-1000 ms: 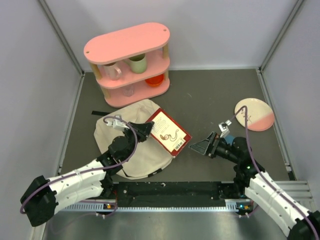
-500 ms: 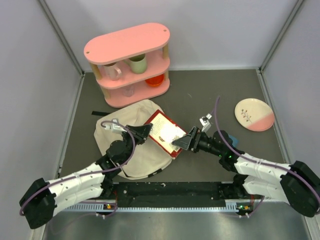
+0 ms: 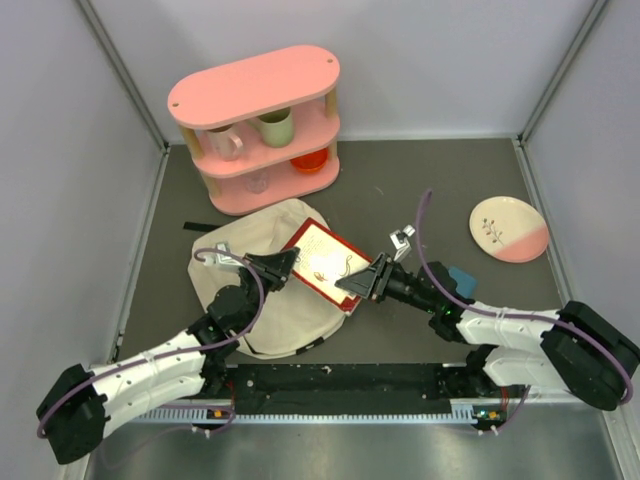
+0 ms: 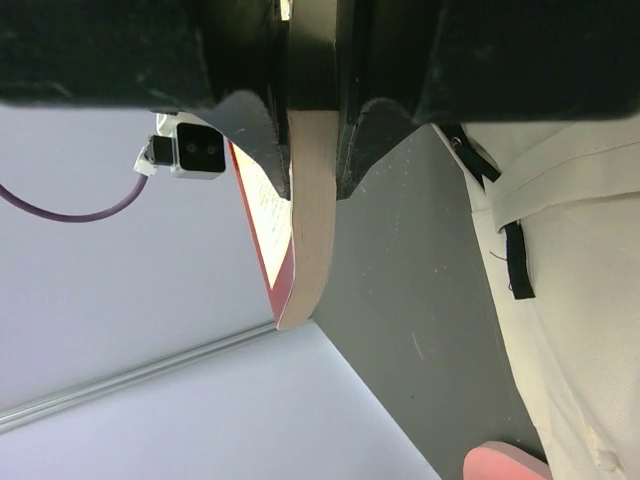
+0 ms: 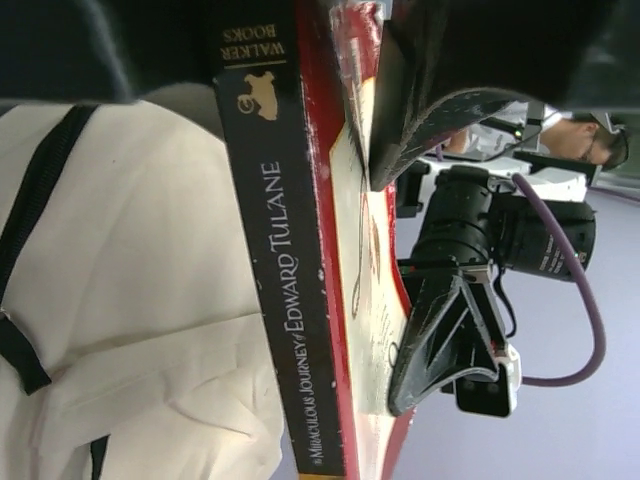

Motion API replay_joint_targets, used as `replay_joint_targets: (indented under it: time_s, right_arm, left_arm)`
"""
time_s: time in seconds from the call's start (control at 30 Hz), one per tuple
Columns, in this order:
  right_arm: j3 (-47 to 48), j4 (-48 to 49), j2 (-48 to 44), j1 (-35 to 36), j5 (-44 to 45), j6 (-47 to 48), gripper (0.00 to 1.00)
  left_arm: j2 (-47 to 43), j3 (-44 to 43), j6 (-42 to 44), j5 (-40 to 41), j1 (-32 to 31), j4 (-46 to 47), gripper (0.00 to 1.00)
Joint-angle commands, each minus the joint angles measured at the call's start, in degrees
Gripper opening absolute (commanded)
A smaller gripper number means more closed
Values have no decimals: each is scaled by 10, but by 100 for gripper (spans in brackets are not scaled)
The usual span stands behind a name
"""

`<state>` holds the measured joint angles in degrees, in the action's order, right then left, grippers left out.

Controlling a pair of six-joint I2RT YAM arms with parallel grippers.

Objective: Pack the student bag
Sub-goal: Pick up the book from the center of the board.

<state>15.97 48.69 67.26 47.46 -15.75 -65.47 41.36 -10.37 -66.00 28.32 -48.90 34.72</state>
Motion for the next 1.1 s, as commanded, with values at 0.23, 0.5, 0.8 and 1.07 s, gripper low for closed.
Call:
replay_joint_targets:
  time_s: [0.23,0.5,0.8,1.07]
  right_arm:
    - [32,-66,-87,15,63,56,0]
    - [36,-438,-326,14,309,107,0]
    - [90,-714,-514,-8,421,156,0]
    - [115,-817,-613,-7,468,171,0]
  left_arm:
    - [-8,-31,46,20,-1,-52,61]
    - [50,-211,224,15,-1,-345,98]
    - [225,-330,317,-63,-88,-523,99]
    - [328,-392,257,16,-252,-653,99]
